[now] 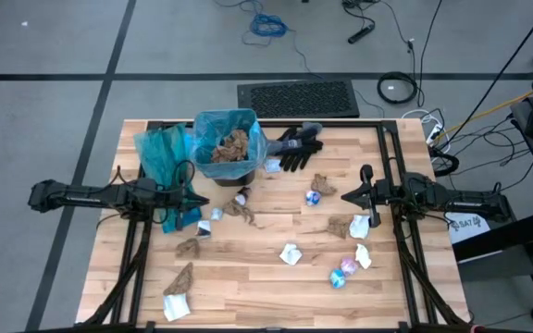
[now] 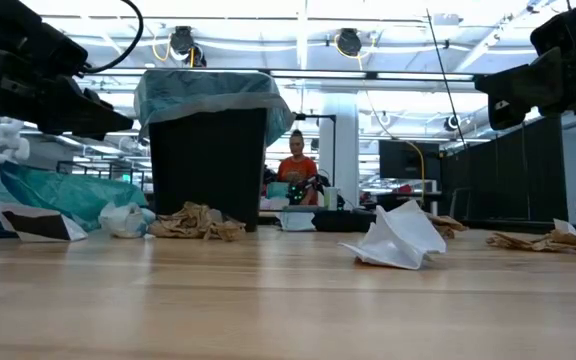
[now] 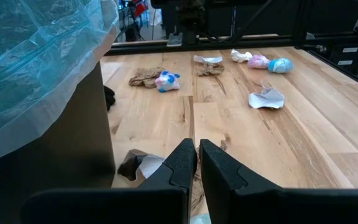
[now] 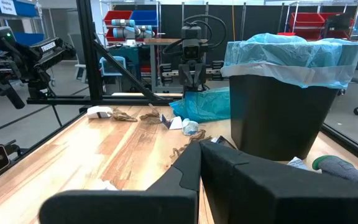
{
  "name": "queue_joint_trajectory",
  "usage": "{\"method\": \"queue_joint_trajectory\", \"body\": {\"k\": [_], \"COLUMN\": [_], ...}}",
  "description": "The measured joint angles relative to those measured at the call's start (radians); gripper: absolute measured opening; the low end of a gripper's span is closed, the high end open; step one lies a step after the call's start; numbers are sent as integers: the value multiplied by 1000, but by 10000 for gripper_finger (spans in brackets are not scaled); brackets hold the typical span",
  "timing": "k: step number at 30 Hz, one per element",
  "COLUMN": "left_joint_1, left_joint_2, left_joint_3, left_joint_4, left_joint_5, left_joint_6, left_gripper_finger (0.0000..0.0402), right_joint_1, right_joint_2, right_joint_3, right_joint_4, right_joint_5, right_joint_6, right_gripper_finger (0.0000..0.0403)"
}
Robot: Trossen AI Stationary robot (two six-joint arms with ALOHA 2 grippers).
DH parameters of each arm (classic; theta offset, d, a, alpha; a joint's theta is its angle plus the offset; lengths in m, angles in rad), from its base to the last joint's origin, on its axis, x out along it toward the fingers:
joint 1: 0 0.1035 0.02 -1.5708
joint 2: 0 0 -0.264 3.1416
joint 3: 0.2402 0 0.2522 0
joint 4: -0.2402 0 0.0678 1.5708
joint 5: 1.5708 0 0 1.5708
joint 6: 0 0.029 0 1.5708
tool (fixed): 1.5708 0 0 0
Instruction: Place trash/remove bag and relplace
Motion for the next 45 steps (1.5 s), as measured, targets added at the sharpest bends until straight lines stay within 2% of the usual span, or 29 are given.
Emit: {"method": "queue_joint_trajectory", "body": {"k": [36,42,45], "left_joint_1": [0,0,0], "left_joint_2": [0,0,0], "left_joint_3": [0,0,0], "left_joint_4": [1,11,33], "left_joint_5": [0,0,0], "left_joint_6": [-5,-191,-235], "left_gripper_finger": [30,30,30], "right_joint_1": [0,0,0], "right_joint_2": [0,0,0], "right_joint_3": [0,0,0], "right_joint_4": [0,0,0], "right_joint_5": [0,0,0], "right_joint_6": [0,0,0], "right_gripper_finger": [0,0,0]}}
